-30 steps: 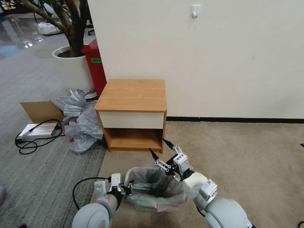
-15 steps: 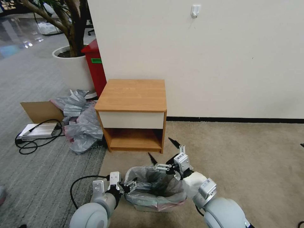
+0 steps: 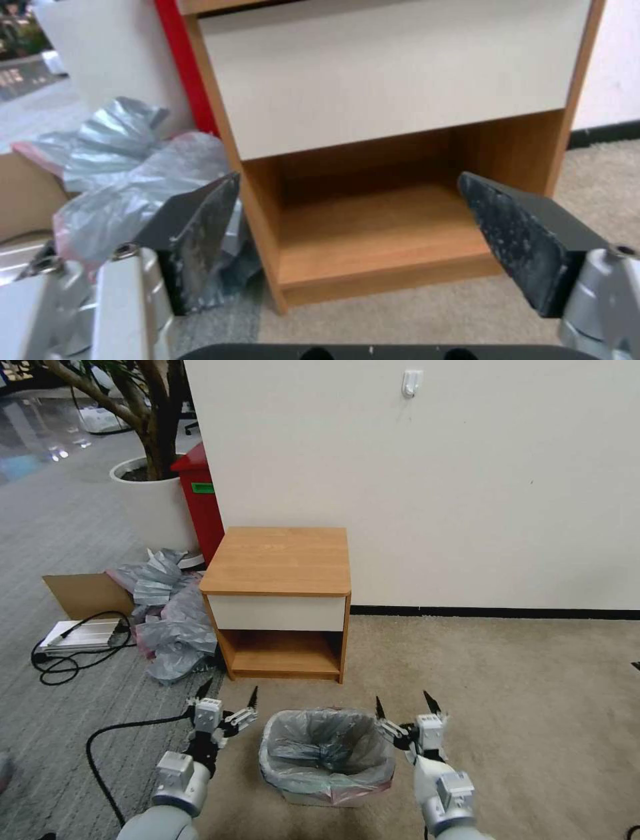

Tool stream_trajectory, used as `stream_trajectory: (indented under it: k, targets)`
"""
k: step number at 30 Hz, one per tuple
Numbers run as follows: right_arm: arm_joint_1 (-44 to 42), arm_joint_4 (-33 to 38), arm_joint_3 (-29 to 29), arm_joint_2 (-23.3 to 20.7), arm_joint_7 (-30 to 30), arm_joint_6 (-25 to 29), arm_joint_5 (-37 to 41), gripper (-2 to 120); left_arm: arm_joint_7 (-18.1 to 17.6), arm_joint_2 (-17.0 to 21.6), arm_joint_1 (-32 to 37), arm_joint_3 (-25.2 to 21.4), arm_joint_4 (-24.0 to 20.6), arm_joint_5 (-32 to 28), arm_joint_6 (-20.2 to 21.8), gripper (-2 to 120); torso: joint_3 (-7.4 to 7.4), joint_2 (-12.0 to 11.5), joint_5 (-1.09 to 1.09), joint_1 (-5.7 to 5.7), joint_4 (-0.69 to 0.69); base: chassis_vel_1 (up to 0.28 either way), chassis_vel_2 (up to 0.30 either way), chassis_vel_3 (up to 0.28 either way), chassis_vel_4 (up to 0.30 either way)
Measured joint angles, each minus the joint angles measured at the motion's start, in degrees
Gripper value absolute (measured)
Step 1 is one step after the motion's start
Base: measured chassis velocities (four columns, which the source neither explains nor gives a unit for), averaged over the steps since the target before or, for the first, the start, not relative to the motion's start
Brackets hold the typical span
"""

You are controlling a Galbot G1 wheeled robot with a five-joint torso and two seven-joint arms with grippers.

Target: Pick up the garbage bag from the table and place it over the trash can.

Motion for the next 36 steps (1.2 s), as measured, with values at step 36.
stream_trajectory:
  k: [36]
  targets:
    - [0.3,0.1,-0.1,-0.2,-0.6,0.0,0.0,100,-0.8,-0.1,-0.1,0.1,0.0,-0.4,0.6,82,0.0,0.0,0.01,0.0,0.0,0.0,0.0,0.0,0.0]
